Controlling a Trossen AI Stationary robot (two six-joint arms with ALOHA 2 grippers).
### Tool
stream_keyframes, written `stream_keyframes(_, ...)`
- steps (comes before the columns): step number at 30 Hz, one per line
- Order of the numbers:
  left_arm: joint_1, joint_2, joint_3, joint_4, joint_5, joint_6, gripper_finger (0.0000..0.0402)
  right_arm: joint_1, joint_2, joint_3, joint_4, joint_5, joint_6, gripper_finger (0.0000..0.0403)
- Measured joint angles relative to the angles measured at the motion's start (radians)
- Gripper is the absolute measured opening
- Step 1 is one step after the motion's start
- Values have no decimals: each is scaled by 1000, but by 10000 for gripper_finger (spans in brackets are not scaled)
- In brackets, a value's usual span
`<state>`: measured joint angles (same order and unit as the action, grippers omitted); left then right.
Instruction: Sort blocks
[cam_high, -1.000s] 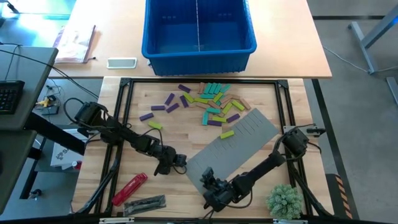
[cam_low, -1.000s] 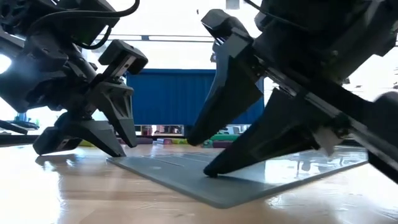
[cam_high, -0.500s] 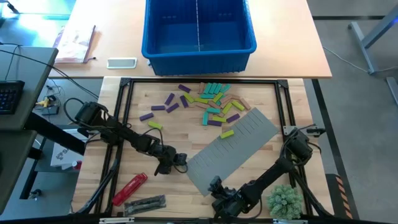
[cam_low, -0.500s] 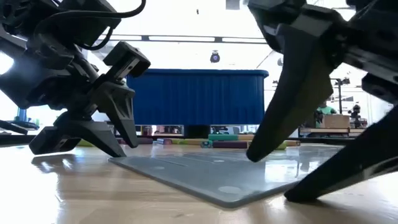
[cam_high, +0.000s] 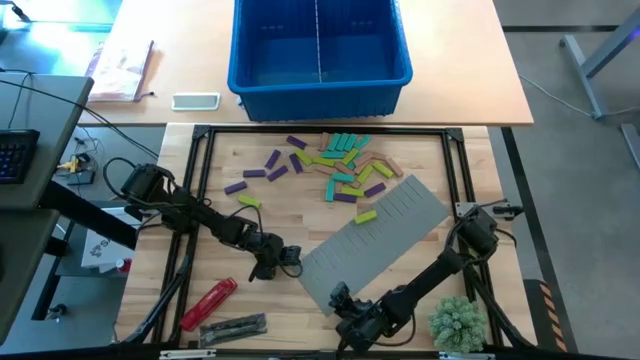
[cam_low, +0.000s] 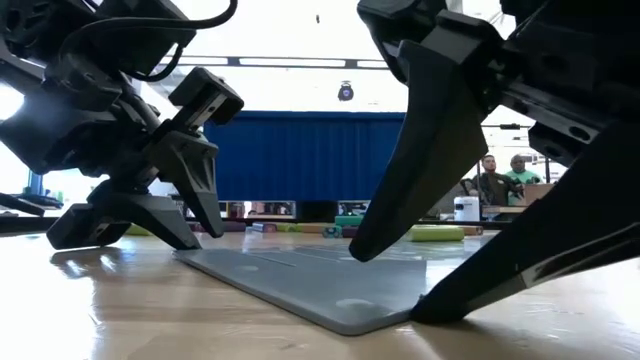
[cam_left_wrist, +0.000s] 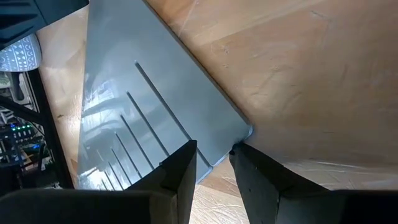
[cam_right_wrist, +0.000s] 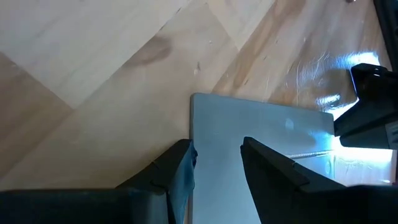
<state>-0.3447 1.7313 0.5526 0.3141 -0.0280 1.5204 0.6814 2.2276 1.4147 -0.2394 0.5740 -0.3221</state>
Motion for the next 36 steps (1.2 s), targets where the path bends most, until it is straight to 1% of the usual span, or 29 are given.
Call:
stream_keyframes(15,0,1,-3,25,30,7,95,-4,0,-1,-1,-5,7,133)
stream_keyframes(17,-4,1,-3,26,29,45,95,-6,0,-1,-3,-13,11,133)
stream_keyframes(21,-12,2,-1,41,36,189,95,-6,0,-1,-8,-19,45,133)
stream_keyframes(25,-12,2,-1,45,71,245,95,-6,0,-1,-11,-29,51,133)
stream_keyframes(32,-22,2,-3,60,98,254,95,-6,0,-2,-14,-35,56,133)
stream_keyframes(36,-23,2,-8,135,124,123,95,-6,0,-2,-14,-48,84,133)
